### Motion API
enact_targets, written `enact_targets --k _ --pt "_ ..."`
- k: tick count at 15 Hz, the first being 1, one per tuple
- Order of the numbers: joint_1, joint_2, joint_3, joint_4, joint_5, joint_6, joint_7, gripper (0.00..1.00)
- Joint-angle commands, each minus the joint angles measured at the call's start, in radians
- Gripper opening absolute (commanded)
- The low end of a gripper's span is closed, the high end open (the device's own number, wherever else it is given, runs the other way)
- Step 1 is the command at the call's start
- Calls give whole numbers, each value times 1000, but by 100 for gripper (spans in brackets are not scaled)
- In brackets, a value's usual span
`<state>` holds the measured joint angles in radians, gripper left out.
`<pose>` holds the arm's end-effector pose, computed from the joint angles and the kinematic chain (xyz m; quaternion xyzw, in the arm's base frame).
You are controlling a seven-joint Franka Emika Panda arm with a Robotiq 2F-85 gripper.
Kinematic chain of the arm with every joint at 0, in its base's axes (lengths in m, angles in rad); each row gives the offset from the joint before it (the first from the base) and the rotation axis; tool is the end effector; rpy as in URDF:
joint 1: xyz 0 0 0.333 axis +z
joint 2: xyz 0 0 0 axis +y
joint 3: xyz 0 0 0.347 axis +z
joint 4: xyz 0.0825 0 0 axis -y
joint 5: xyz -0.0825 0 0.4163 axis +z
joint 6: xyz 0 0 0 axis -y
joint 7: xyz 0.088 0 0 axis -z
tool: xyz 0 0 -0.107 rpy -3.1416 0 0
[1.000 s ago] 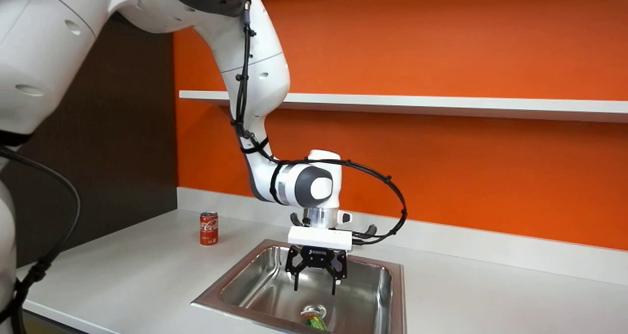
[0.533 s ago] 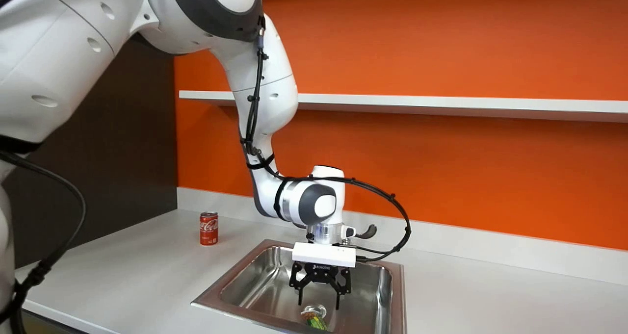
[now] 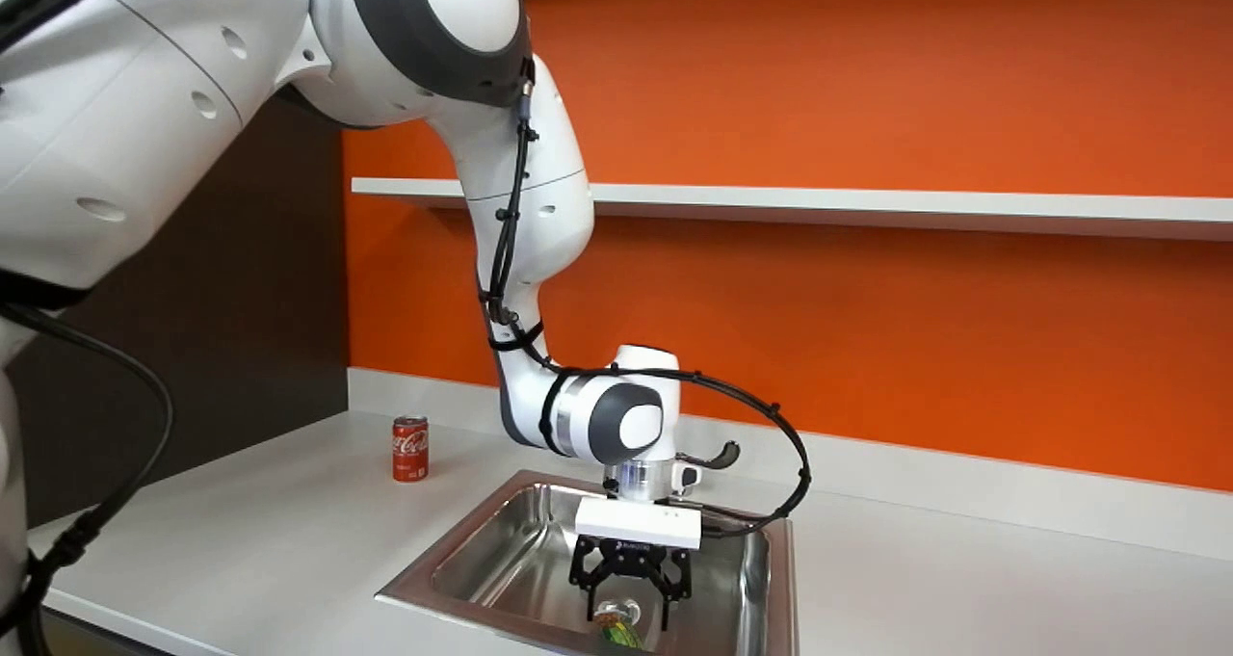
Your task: Remove the chocolate from the sink
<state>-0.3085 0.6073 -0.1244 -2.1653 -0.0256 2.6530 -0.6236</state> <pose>0.5147 -0.2416 0.0982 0.9908 0.1154 -0.0708 0.0065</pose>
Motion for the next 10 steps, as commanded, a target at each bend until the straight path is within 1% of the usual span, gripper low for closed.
enact_targets --k 1,8,10 --pt "-24 -2 21 1 -28 -2 20 100" --pt "-24 -2 22 1 -28 -2 20 100" --pt "-26 7 24 16 -40 -17 4 100"
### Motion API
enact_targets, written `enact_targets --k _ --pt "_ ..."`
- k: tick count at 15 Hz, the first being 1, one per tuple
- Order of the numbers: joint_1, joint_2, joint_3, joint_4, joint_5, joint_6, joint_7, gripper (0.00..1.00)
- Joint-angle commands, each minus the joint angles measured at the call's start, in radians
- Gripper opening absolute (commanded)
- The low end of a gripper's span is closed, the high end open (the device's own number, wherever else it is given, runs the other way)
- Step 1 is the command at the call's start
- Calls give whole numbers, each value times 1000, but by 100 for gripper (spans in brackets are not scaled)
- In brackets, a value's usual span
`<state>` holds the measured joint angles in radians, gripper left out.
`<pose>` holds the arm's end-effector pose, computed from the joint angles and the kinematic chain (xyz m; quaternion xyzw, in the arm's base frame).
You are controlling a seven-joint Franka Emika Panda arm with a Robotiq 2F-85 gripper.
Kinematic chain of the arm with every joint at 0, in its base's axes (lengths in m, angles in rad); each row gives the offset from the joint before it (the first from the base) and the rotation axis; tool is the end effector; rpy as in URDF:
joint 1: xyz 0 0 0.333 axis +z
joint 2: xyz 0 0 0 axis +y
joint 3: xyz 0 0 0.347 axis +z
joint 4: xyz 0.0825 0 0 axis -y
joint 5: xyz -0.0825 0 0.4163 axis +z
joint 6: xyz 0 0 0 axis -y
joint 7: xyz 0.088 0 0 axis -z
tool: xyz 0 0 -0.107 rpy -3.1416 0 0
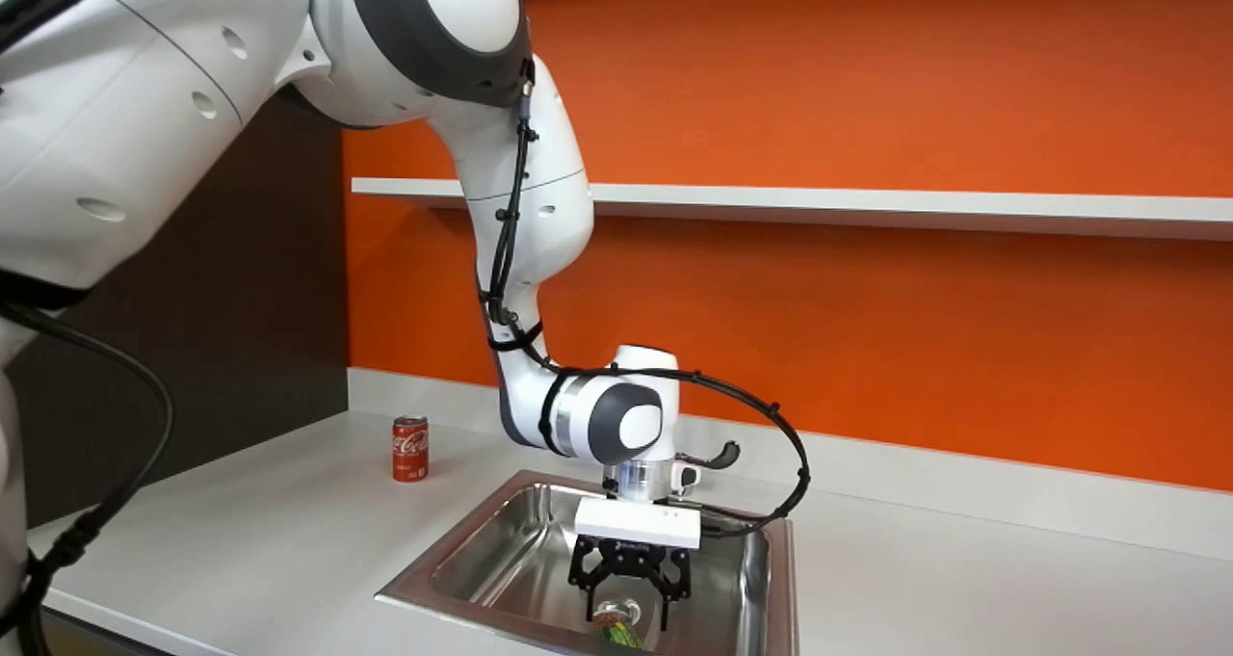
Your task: Remove the chocolate from the sink
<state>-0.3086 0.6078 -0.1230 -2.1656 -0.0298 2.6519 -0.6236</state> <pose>0.5146 -0.2406 0.0977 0.9904 0.1178 -0.0720 0.0065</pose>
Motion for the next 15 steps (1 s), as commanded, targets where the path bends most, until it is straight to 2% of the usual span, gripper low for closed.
enact_targets --k 1,10,15 --pt "-29 11 26 22 -41 -20 -5 100" --pt "-23 53 24 60 -156 -15 -36 100" --pt "-32 86 37 86 -160 26 -57 100"
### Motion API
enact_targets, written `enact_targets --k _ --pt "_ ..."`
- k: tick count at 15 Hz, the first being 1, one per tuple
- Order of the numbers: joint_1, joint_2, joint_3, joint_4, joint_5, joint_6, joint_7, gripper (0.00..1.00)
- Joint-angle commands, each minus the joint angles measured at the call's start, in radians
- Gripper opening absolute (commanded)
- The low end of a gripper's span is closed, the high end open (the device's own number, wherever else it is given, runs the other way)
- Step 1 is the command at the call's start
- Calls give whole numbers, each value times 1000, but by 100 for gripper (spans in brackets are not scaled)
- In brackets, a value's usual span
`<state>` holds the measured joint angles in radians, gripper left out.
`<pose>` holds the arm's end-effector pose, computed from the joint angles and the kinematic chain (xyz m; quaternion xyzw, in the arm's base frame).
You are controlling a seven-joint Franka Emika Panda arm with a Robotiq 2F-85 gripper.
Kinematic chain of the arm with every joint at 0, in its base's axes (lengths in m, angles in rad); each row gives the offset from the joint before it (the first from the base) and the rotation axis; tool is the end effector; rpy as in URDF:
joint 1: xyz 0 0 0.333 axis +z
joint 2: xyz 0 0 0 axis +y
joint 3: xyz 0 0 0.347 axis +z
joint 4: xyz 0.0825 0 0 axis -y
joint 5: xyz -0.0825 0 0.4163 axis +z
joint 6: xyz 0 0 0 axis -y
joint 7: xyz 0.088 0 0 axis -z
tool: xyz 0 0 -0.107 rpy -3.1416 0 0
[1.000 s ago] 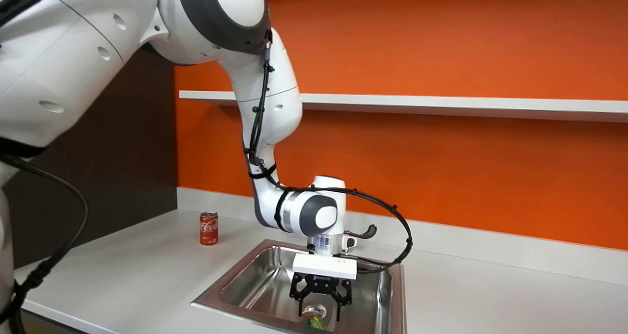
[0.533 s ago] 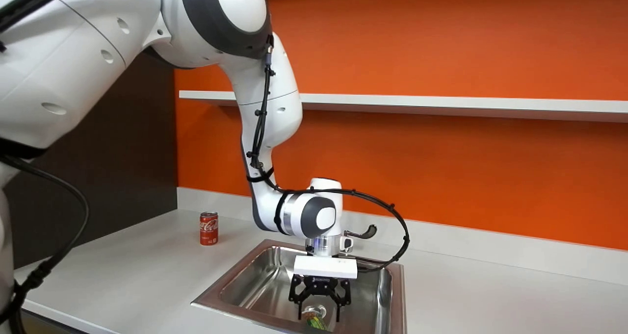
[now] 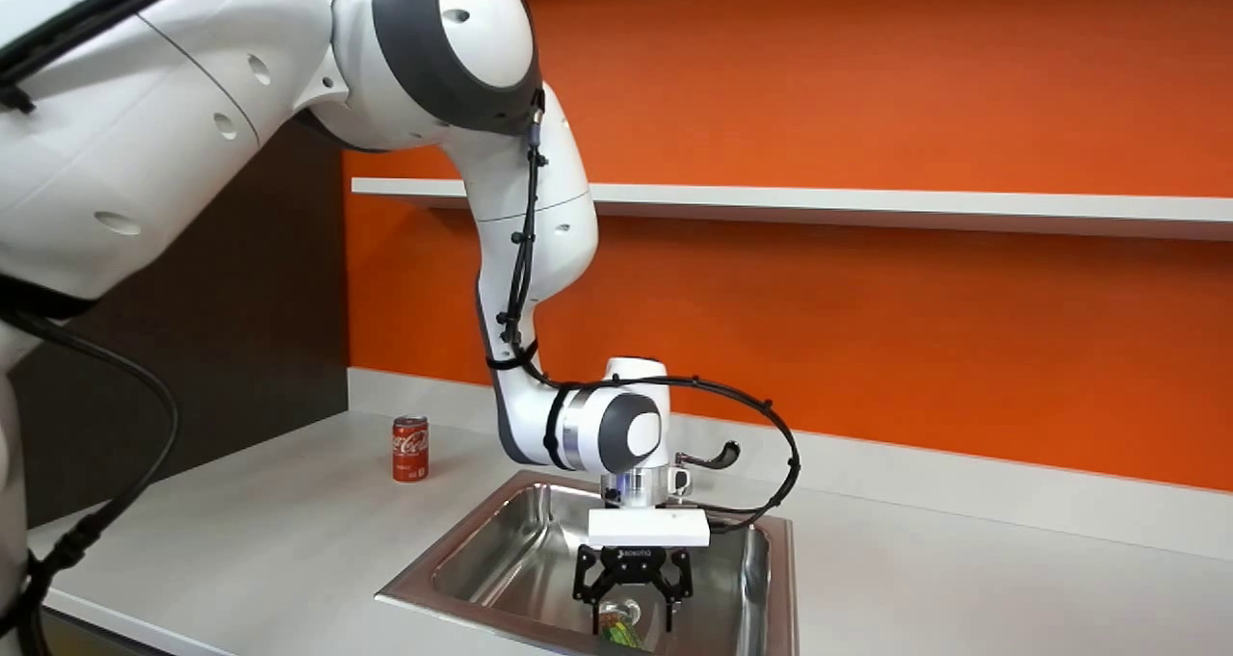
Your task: Remove the chocolate from the sink
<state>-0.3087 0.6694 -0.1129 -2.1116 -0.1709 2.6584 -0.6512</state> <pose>0.5286 -0.2360 0.0785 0.9752 0.2007 -0.0888 0.0293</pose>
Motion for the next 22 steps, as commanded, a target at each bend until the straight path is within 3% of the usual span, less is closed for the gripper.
enact_targets --k 1,22 --pt "-33 32 29 39 -20 24 -34 100" --pt "-30 126 53 118 -37 21 -103 100"
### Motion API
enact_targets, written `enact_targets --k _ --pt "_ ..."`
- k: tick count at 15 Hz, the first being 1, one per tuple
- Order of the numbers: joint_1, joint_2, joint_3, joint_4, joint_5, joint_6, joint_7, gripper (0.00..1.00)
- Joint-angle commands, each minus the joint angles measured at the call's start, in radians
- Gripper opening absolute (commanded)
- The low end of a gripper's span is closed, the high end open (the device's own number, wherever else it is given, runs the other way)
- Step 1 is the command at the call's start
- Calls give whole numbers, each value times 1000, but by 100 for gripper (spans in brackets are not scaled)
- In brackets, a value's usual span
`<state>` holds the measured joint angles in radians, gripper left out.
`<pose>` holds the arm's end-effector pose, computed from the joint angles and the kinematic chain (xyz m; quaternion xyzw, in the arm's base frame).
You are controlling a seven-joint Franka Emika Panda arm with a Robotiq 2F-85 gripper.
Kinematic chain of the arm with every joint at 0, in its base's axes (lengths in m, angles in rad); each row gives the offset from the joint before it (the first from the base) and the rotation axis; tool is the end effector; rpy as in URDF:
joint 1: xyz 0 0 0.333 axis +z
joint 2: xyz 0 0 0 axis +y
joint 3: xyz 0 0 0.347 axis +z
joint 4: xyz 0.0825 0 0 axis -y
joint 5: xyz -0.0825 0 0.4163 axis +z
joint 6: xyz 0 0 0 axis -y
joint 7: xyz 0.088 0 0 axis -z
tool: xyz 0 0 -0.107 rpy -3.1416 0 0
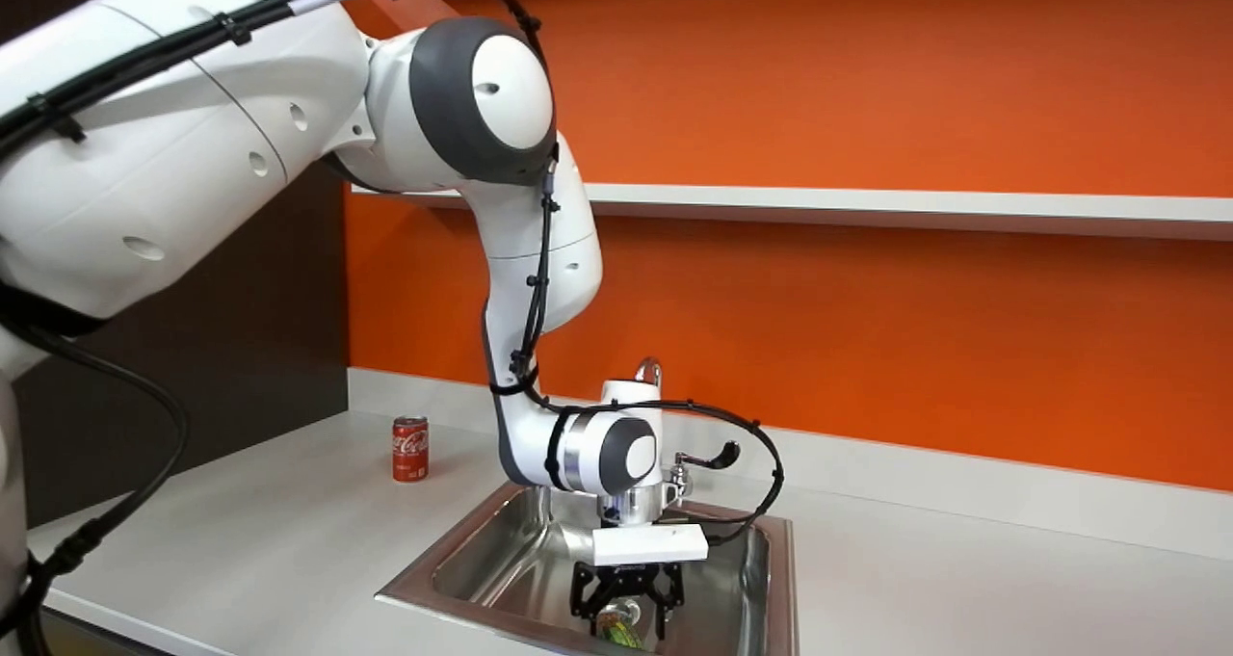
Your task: Remove the chocolate from the sink
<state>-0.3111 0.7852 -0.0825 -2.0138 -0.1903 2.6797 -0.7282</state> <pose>0.5516 -0.2256 0.0400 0.9611 0.2613 -0.0866 0.0247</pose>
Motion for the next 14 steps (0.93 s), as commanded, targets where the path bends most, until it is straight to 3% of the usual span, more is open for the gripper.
enact_targets --k 1,2,9,14 --pt "-28 12 23 22 -17 -1 -27 75" --pt "-29 14 24 24 -16 -3 -28 74" --pt "-33 19 32 32 -12 -7 -32 19" --pt "-30 15 32 34 -3 -18 -16 18"
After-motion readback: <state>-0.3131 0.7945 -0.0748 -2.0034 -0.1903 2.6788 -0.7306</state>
